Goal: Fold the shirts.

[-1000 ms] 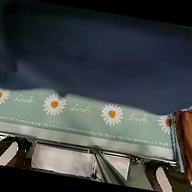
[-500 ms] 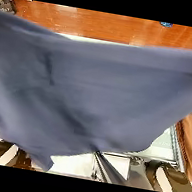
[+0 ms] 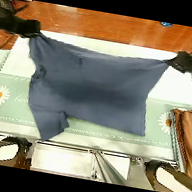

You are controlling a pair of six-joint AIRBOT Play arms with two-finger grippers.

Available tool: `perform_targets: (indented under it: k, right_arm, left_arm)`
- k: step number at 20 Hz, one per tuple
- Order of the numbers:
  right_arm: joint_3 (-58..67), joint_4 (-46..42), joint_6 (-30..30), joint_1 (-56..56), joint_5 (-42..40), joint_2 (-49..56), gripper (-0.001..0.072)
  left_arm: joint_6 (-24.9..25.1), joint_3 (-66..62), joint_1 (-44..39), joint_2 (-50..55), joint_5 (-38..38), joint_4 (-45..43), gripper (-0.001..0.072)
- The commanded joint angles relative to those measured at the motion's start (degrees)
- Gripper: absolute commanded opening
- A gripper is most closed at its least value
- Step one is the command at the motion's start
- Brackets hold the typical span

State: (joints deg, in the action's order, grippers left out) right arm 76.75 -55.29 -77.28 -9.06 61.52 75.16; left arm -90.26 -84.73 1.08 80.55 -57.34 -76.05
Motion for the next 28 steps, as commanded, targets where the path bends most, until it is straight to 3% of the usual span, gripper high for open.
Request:
perform_targets:
  k: [1,5,10,12,14,24,25,26,27,28]
  right_arm:
    - [7.8,2.7,0.3,0.0,-5.1,17.2,0.0027]
    - [16.8,2.7,-2.1,0.0,-1.8,26.5,0.0027]
    - [17.2,1.1,1.6,-1.7,11.2,24.6,0.0028]
    - [16.7,-3.0,1.7,-1.9,16.7,23.8,0.0028]
    - [14.7,-5.8,1.0,-1.8,19.5,23.8,0.0027]
    - [2.0,-2.0,1.5,-1.8,12.2,23.8,0.0029]
    - [2.0,-1.0,1.3,-1.8,11.7,23.8,0.0115]
    - [2.1,-0.2,0.8,-1.8,11.9,23.8,0.0337]
    - [2.3,0.2,0.7,-1.8,12.8,23.7,0.0414]
    - [3.1,-0.2,0.0,-2.5,14.5,23.4,0.0414]
  left_arm:
    - [-0.7,-9.3,0.0,17.0,1.3,5.9,0.0019]
    - [-1.1,-20.3,0.1,26.7,-6.8,7.1,0.0019]
    - [3.3,-22.1,4.7,25.7,-20.4,6.8,0.0019]
    - [4.3,-21.9,7.0,25.8,-28.0,6.1,0.0019]
    - [4.7,-20.9,7.6,25.9,-30.6,4.3,0.0019]
    - [4.7,-11.6,7.4,25.9,-33.4,3.4,0.0021]
    - [4.2,-11.1,7.4,25.9,-33.9,3.4,0.0083]
    - [4.1,-11.1,7.4,25.9,-35.1,3.4,0.0315]
    - [4.1,-11.1,7.4,25.8,-36.5,3.2,0.0505]
    - [4.0,-11.5,7.7,25.5,-38.1,2.9,0.0511]
